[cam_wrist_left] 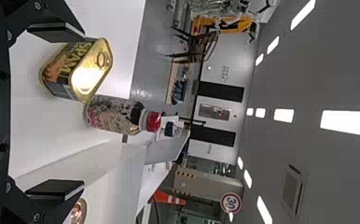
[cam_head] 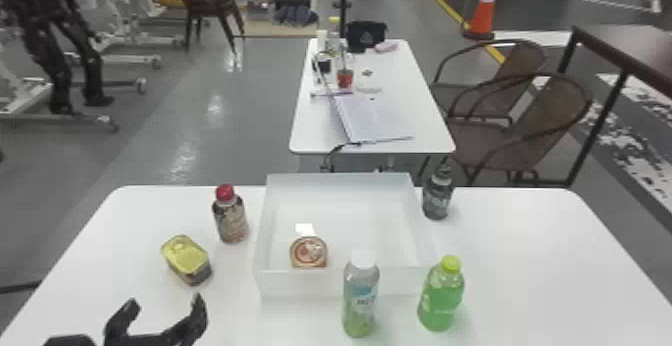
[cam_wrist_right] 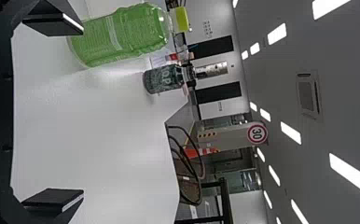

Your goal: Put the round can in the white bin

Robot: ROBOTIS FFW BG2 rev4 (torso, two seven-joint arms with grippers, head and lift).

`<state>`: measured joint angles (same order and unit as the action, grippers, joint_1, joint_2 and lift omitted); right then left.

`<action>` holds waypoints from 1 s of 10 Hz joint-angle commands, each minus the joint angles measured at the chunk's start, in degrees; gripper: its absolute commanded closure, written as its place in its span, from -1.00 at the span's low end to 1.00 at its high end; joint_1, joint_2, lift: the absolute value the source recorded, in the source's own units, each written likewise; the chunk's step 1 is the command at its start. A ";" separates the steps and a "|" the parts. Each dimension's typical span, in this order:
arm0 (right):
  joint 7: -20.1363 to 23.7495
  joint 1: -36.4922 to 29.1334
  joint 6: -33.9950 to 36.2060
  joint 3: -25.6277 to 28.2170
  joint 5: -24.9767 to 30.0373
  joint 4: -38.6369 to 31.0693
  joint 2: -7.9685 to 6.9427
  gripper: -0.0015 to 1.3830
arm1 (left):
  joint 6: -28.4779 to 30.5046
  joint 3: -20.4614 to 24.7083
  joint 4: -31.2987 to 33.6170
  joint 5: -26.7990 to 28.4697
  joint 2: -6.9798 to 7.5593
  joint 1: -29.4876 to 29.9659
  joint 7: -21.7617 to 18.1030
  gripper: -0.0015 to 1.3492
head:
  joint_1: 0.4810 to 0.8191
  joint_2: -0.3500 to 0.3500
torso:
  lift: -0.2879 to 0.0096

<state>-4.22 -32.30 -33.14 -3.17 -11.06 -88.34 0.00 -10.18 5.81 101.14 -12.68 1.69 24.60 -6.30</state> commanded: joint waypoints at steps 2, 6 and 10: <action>0.00 -0.40 0.00 0.01 -0.19 -0.17 -0.05 -0.89 | -1.51 0.60 -0.07 1.96 -1.61 5.72 1.11 -0.72 | -0.60 0.00 | 0.26; 0.00 -0.31 0.00 0.01 -0.19 -0.08 -0.05 -0.89 | -9.77 0.25 -2.88 6.70 -1.84 8.18 6.47 -0.72 | -0.60 0.00 | 0.26; 0.00 -0.14 0.00 0.01 -0.19 0.01 -0.05 -0.89 | -10.47 -1.07 -3.76 5.30 -0.90 7.57 6.56 -0.72 | -0.60 0.00 | 0.26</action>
<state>-4.22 -32.44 -33.13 -3.17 -11.25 -88.33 0.00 -20.51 4.81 97.52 -7.16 0.75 32.18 0.25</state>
